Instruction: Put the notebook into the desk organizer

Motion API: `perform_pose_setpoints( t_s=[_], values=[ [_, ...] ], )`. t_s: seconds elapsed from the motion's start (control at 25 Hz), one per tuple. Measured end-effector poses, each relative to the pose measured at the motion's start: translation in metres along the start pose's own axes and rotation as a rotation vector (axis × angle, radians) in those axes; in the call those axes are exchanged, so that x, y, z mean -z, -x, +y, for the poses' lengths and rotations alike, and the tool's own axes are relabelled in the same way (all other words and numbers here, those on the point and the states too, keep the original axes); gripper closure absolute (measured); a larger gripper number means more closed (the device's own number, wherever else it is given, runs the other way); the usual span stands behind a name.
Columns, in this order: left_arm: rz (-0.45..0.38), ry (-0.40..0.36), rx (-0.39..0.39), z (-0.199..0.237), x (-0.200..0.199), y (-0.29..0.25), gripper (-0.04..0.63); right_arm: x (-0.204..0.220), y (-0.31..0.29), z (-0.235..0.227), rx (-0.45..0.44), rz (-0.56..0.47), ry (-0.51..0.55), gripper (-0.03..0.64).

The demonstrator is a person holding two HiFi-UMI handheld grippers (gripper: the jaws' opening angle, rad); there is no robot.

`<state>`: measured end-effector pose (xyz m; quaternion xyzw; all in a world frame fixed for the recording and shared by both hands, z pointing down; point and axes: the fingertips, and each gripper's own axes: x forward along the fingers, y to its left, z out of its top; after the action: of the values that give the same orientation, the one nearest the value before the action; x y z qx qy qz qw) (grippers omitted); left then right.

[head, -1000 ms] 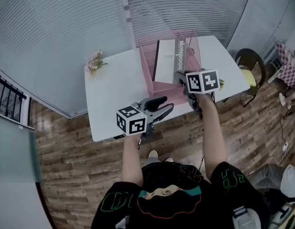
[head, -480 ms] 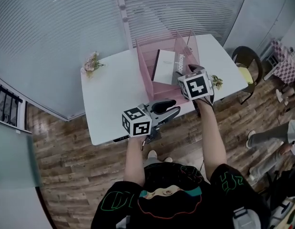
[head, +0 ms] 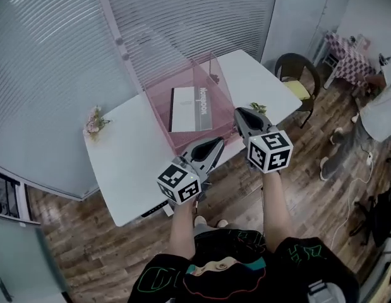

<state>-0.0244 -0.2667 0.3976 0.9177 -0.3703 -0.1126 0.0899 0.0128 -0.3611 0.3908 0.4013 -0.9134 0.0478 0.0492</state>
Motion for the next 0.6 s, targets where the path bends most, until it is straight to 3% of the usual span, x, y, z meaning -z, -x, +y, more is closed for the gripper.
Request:
perform_pose_setpoints(
  t_s=[0.24,0.6],
  values=[
    [0.006,-0.086,-0.085,-0.006,-0.002,-0.047,0.600,0.001,0.055,-0.044,0.095,-0.094,-0.053,0.614],
    [0.010,-0.107,-0.140,-0.022,0.011,-0.083,0.600,0.018,0.112,-0.080,0.253,-0.097,-0.011,0.614]
  ],
)
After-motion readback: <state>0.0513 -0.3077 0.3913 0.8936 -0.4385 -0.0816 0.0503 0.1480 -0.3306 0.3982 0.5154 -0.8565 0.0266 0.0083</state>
